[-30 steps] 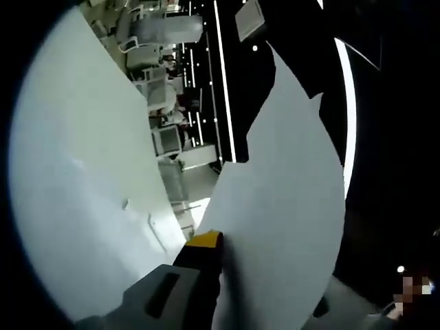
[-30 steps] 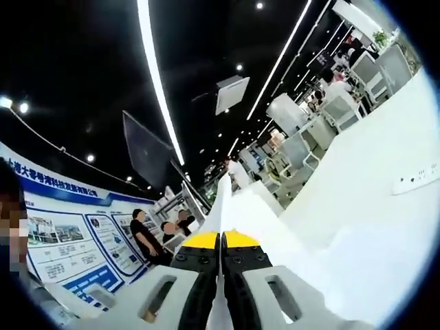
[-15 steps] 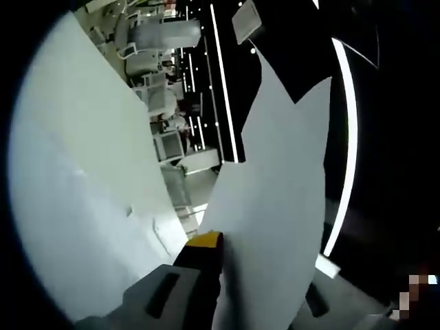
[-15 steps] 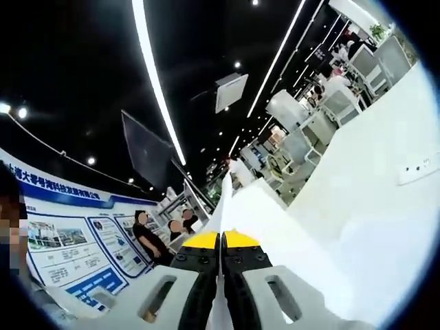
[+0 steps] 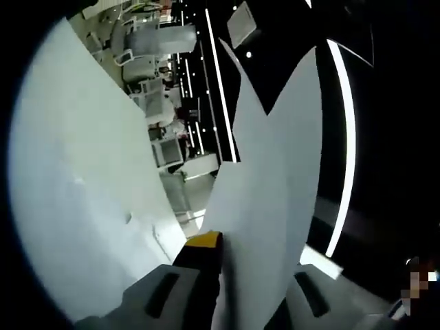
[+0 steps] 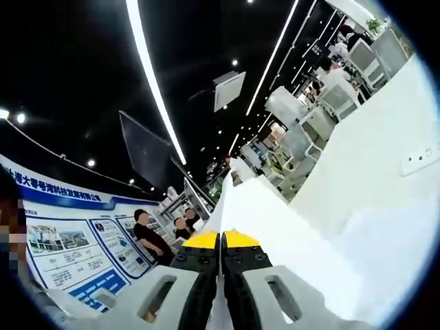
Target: Organize the stack of printing papers by aligning and flattening the scattered papers on the table
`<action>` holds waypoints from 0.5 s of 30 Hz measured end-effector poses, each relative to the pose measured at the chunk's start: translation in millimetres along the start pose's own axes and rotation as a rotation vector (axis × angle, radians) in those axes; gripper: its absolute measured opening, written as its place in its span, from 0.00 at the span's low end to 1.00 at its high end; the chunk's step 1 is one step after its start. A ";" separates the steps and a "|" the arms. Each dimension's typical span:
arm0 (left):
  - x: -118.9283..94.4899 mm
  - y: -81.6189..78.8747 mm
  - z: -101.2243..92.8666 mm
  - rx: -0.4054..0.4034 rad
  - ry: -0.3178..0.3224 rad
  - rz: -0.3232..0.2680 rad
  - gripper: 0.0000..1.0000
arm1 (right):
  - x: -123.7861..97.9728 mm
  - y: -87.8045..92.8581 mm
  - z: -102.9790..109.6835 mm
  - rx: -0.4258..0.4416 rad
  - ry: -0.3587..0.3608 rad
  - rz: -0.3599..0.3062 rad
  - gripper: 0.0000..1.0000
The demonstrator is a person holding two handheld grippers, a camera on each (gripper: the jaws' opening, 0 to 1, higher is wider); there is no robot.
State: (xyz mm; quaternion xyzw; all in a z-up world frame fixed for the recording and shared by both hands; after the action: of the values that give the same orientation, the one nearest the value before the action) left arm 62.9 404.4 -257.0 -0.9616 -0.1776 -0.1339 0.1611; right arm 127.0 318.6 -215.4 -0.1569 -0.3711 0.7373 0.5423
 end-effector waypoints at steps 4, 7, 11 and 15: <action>0.3 0.2 -0.7 0.001 0.003 -0.001 0.19 | -0.2 -0.5 1.5 -0.004 0.001 0.000 0.00; 0.6 -0.4 0.0 -0.001 0.001 -0.004 0.19 | 0.4 -0.3 2.9 -0.004 -0.001 -0.001 0.00; 0.9 -1.8 0.2 -0.004 0.002 -0.010 0.19 | 1.2 -0.3 3.8 -0.001 -0.005 -0.005 0.00; 1.4 -3.7 -2.7 -0.003 0.007 -0.025 0.19 | 2.8 1.5 2.7 0.011 -0.008 -0.007 0.00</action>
State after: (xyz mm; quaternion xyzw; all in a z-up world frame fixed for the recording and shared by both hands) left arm 62.1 407.2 -253.1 -0.9590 -0.1890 -0.1395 0.1587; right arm 123.3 320.0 -214.2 -0.1498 -0.3699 0.7381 0.5440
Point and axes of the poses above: the point that each gripper's makers call its tool centre point, and the gripper's own axes: x roughly forward along the fingers, z roughly to its left, y roughly out of its underside, the point moved 1 cm from there along -x, roughly backward along the fingers, and after that the axes turned 4 degrees about -y, right-handed, at the moved point
